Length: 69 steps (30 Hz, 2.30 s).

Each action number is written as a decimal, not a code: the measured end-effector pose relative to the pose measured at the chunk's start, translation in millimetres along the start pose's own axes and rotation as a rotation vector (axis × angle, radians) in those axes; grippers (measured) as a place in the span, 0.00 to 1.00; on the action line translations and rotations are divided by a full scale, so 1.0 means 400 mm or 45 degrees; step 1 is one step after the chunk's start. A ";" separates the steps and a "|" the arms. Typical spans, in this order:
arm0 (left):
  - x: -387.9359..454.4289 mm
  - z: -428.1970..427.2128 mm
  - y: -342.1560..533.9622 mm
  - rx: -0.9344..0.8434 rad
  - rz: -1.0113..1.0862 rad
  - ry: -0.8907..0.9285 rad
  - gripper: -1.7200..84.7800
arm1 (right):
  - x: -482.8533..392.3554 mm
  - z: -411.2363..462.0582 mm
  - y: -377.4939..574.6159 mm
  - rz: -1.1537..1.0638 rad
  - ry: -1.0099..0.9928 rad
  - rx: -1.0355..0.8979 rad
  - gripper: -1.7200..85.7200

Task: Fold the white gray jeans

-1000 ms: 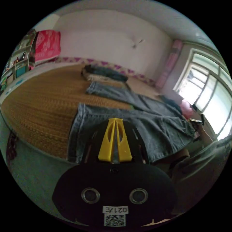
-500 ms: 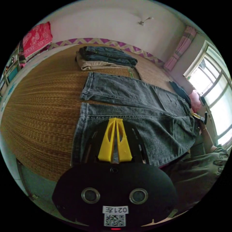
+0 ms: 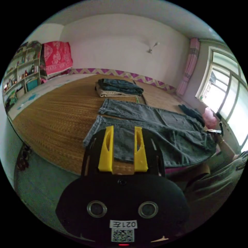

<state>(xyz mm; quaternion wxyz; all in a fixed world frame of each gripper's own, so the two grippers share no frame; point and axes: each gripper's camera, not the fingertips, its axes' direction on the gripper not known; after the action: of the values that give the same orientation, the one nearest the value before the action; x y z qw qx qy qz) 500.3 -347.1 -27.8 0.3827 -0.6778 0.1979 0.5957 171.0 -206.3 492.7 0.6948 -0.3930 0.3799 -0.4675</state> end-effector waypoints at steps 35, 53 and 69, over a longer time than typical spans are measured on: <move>-0.498 -0.067 0.250 0.005 -1.158 0.317 0.01 | 0.668 -0.689 0.669 1.256 -0.813 0.383 0.10; -0.516 -0.028 0.250 0.020 -1.169 0.255 0.01 | 0.859 -0.762 0.673 1.400 -0.962 0.497 0.11; -0.526 0.074 0.221 0.002 -1.111 0.304 0.02 | 0.898 -0.699 0.640 1.428 -0.876 0.402 0.11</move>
<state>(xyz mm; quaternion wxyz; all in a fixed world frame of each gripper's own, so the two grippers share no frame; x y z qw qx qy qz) 372.4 -420.0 149.0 0.5733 -0.7614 -0.0632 0.2960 109.0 -535.1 92.0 0.9627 -0.1566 0.2106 0.0658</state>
